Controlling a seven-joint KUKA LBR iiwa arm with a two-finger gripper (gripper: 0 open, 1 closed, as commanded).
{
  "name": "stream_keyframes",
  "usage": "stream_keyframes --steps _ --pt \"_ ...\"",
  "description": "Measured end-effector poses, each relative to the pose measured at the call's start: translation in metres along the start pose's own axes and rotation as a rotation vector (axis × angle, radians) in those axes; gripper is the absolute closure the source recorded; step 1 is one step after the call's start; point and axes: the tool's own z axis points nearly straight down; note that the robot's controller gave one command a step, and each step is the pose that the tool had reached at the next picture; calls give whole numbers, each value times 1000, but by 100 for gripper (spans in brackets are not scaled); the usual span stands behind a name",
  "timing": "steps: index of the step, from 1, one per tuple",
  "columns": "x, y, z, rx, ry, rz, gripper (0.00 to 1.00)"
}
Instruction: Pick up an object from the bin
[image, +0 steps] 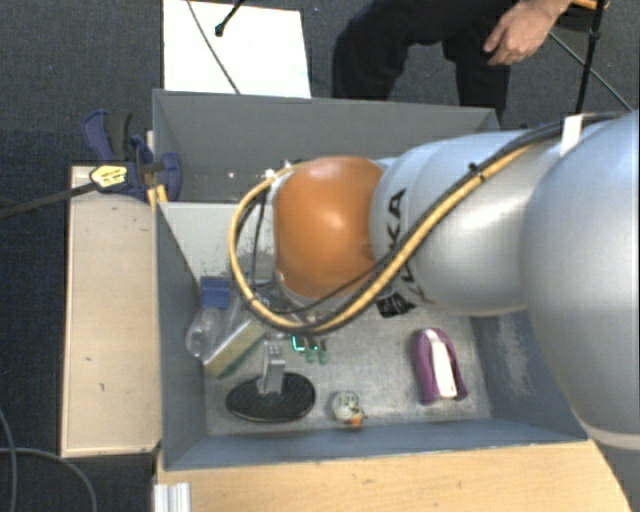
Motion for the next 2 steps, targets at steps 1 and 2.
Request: stream_keyframes --steps 1,2 --pt "-51 -26 96 0 -8 -50 0" --pt "-49 -24 93 -1 -7 -46 100"
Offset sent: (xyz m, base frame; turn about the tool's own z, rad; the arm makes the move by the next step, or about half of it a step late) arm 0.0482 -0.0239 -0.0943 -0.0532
